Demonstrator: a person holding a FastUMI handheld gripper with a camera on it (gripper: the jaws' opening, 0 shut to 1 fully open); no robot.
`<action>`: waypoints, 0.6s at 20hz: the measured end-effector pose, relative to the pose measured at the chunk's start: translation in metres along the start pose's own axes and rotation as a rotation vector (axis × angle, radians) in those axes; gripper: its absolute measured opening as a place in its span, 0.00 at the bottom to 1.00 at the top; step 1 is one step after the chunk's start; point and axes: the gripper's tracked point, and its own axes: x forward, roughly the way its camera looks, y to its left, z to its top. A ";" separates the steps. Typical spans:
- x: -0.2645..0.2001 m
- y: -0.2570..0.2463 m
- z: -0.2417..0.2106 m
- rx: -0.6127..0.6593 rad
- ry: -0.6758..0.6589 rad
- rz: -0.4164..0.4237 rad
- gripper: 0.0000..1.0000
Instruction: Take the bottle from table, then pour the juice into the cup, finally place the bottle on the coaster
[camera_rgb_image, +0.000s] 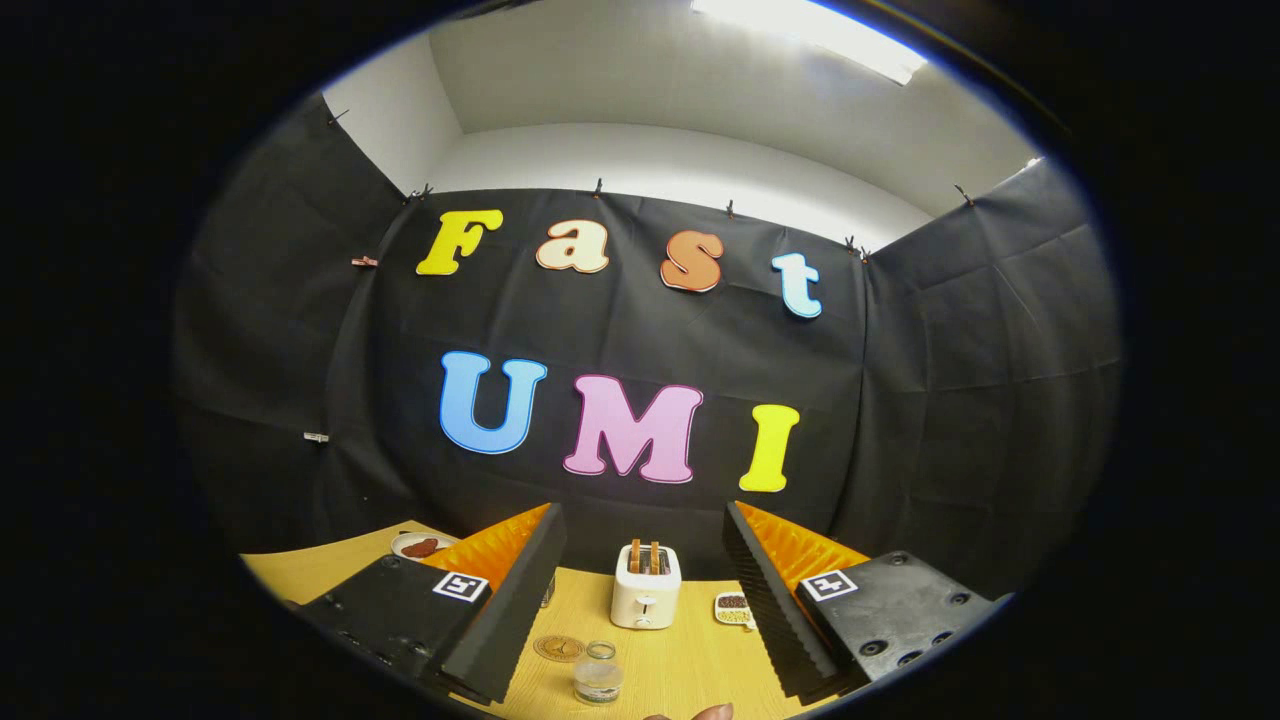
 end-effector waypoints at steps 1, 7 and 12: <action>0.001 0.001 -0.006 -0.003 0.003 0.005 0.97; 0.005 0.016 -0.072 -0.005 0.044 0.051 0.97; 0.007 0.023 -0.140 0.049 0.077 0.069 0.97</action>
